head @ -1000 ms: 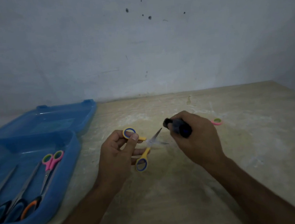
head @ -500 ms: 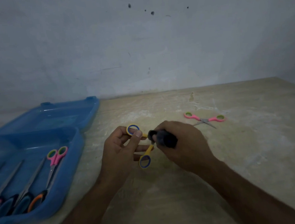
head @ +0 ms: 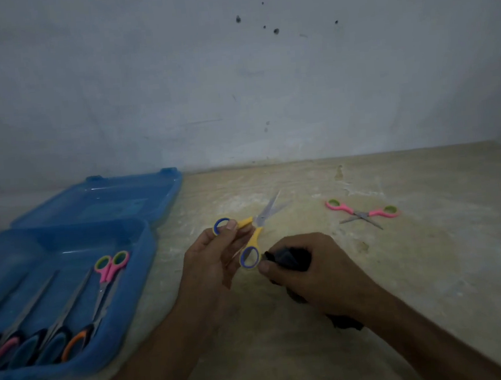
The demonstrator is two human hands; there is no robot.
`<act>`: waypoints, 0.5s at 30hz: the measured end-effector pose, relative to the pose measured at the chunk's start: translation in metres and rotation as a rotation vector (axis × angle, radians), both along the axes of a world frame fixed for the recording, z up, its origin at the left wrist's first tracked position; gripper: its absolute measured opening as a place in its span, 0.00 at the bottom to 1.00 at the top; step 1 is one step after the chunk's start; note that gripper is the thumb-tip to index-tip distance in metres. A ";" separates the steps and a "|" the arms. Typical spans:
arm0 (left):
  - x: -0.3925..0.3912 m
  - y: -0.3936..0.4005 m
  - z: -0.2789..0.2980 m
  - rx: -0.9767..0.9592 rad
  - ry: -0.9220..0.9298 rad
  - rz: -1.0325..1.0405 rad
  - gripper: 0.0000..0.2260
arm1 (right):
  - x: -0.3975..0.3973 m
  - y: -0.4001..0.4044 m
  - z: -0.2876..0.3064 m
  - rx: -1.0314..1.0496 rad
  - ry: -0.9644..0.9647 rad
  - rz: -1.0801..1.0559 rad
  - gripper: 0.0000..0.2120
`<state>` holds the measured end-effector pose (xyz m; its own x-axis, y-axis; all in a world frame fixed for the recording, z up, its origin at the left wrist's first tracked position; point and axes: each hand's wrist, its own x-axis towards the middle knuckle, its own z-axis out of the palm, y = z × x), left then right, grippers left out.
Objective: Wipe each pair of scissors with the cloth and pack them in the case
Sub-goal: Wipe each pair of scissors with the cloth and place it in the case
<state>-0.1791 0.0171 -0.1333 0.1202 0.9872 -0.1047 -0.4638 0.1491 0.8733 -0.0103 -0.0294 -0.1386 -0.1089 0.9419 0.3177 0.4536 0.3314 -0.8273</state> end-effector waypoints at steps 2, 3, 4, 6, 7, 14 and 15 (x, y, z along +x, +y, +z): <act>0.003 -0.003 -0.002 -0.002 0.016 -0.030 0.26 | 0.001 -0.002 0.004 -0.041 0.170 0.057 0.12; 0.004 -0.004 -0.005 0.002 0.028 -0.042 0.28 | 0.001 -0.002 0.005 -0.046 0.234 0.070 0.11; 0.005 -0.005 -0.007 0.007 0.041 -0.058 0.28 | 0.001 -0.002 0.005 -0.045 0.272 0.076 0.11; 0.008 -0.008 -0.008 0.005 0.057 -0.082 0.28 | 0.001 -0.001 0.002 -0.033 0.282 0.069 0.11; 0.009 -0.008 -0.009 0.001 0.058 -0.090 0.27 | 0.000 0.000 -0.001 -0.022 0.274 0.053 0.11; 0.010 -0.008 -0.009 -0.002 0.148 -0.051 0.06 | -0.001 0.006 -0.012 0.010 0.306 -0.049 0.11; 0.010 -0.007 -0.007 0.021 0.161 -0.020 0.06 | -0.001 0.005 -0.012 0.015 0.296 -0.058 0.11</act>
<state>-0.1689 0.0100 -0.1402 0.1230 0.9870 -0.1031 -0.3147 0.1373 0.9392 -0.0111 -0.0240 -0.1503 0.0440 0.9388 0.3416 0.2119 0.3254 -0.9215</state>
